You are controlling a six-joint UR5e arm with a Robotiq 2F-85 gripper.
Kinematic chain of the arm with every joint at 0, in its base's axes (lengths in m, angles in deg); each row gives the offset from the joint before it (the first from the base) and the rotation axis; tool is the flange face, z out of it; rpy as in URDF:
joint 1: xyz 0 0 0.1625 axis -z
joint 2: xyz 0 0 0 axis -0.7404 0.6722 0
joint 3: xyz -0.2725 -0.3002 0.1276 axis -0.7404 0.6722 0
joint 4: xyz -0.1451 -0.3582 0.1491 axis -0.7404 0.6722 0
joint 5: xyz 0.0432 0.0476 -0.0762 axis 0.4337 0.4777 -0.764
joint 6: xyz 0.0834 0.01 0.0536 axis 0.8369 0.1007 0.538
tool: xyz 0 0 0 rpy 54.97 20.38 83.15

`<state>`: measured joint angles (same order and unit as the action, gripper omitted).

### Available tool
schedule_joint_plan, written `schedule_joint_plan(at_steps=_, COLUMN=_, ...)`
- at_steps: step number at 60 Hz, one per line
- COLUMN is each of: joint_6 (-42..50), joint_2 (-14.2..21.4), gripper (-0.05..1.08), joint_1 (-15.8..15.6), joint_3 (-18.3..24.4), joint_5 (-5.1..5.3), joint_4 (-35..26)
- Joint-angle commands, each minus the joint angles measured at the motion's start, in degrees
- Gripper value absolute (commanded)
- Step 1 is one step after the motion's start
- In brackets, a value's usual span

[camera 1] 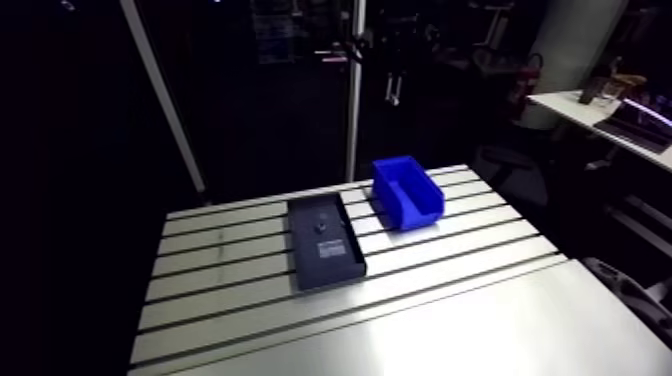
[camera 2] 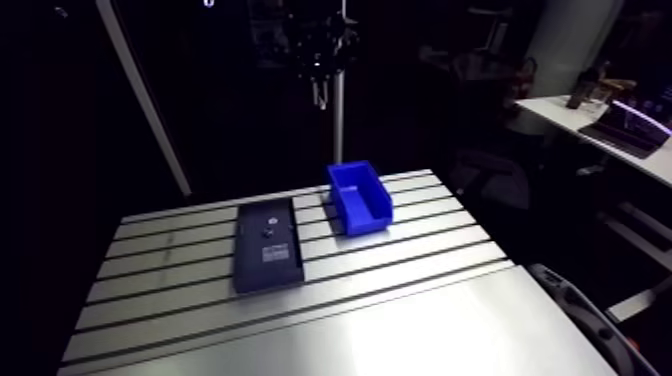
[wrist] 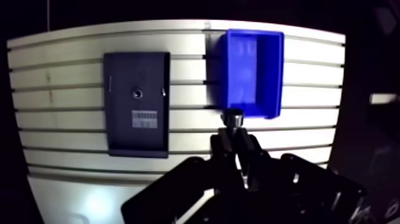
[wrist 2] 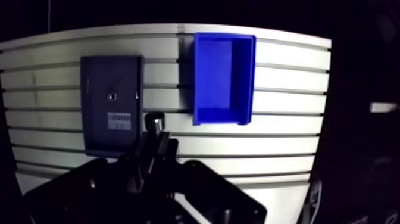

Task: Pick up the M10 bolt from the tray and put it into the blue bin.

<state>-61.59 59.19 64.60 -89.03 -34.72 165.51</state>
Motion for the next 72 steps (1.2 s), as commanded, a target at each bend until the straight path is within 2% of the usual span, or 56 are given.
schedule_joint_plan(at_steps=1, joint_6=-28.5, joint_2=-4.4, gripper=1.05, joint_1=2.5, joint_3=4.9, joint_5=0.65, joint_4=-3.0)
schedule_joint_plan(at_steps=7, joint_6=-38.3, joint_2=-5.2, gripper=1.06, joint_1=2.8, joint_3=5.3, joint_5=0.98, joint_4=-3.9)
schedule_joint_plan(at_steps=18, joint_6=-50.2, joint_2=-5.8, gripper=1.06, joint_1=3.3, joint_3=5.2, joint_5=1.43, joint_4=-3.9)
schedule_joint_plan(at_steps=22, joint_6=-55.0, joint_2=-5.8, gripper=1.06, joint_1=3.4, joint_3=5.0, joint_5=2.0, joint_4=-3.9)
schedule_joint_plan(at_steps=27, joint_6=-60.2, joint_2=-5.9, gripper=1.06, joint_1=4.5, joint_3=5.0, joint_5=2.22, joint_4=-4.1)
schedule_joint_plan(at_steps=33, joint_6=-69.4, joint_2=-5.9, gripper=1.06, joint_1=5.2, joint_3=3.4, joint_5=1.4, joint_4=-3.4)
schedule_joint_plan(at_steps=46, joint_6=-79.3, joint_2=-6.9, gripper=1.06, joint_1=6.4, joint_3=3.0, joint_5=1.18, joint_4=-3.1)
schedule_joint_plan(at_steps=50, joint_6=-86.1, joint_2=-7.8, gripper=1.06, joint_1=6.7, joint_3=2.1, joint_5=0.78, joint_4=-3.1)
schedule_joint_plan(at_steps=54, joint_6=-86.9, joint_2=-7.9, gripper=1.06, joint_1=6.6, joint_3=2.1, joint_5=0.37, joint_4=-3.2)
schedule_joint_plan(at_steps=57, joint_6=-88.1, joint_2=-8.6, gripper=1.06, joint_1=6.6, joint_3=1.9, joint_5=-1.04, joint_4=-2.4)
schedule_joint_plan(at_steps=59, joint_6=-88.5, joint_2=-8.9, gripper=1.05, joint_1=6.6, joint_3=1.7, joint_5=-1.25, joint_4=-1.9)
schedule_joint_plan(at_steps=72, joint_6=-88.9, joint_2=-10.7, gripper=1.05, joint_1=6.5, joint_3=-0.7, joint_5=-1.46, joint_4=5.0)
